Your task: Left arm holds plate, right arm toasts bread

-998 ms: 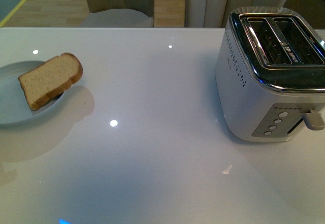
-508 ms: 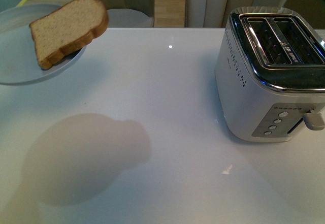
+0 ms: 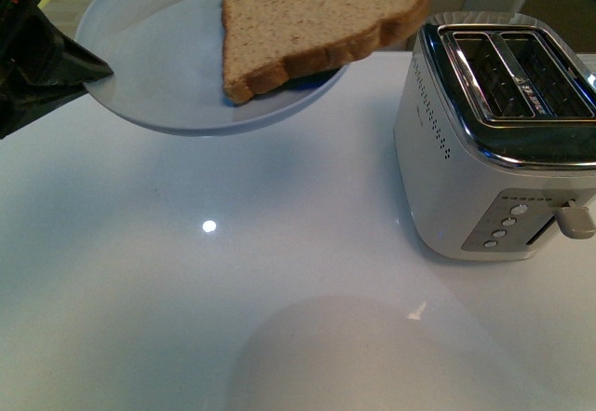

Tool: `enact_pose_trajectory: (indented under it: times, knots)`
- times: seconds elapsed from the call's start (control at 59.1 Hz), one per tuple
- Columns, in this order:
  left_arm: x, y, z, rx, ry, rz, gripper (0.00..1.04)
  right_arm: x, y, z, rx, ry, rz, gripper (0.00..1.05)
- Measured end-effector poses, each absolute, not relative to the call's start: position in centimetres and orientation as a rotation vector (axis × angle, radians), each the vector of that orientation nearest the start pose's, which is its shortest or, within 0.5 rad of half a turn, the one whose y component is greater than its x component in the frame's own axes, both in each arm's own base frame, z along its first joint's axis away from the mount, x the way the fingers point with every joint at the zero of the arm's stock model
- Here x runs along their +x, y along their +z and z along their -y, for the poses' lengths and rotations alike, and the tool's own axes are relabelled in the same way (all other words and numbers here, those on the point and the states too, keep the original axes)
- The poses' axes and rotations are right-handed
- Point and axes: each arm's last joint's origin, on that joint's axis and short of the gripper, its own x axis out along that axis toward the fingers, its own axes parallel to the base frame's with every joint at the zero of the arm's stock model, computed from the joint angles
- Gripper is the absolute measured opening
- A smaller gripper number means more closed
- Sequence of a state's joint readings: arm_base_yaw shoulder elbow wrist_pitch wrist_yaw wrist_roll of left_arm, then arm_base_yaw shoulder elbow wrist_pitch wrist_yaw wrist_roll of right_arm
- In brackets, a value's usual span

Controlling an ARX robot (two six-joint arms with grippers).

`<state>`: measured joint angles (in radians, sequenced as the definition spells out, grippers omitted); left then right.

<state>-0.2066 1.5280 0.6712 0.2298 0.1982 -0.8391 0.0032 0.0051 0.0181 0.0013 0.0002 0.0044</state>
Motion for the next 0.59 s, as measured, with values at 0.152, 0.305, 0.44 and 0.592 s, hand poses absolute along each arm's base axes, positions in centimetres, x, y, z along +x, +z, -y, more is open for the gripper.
enact_pose_trajectory:
  times: [0.152, 0.305, 0.44, 0.592]
  knots:
    - [28.0, 16.7, 7.8, -0.791, -0.131, -0.778, 0.03, 9.7, 16.9, 0.0, 0.004, 0.003, 0.014, 0.96]
    - [27.7, 16.6, 8.7, -0.78, -0.151, -0.795, 0.03, 9.7, 16.9, 0.0, 0.004, 0.003, 0.014, 0.96]
    - [27.6, 16.6, 9.2, -0.776, -0.163, -0.803, 0.03, 9.8, 16.5, -0.1, 0.092, 0.038, -0.273, 0.96]
    - [27.3, 16.6, 9.8, -0.769, -0.181, -0.818, 0.03, 10.3, 15.9, -0.2, 0.156, 0.047, -0.413, 0.96]
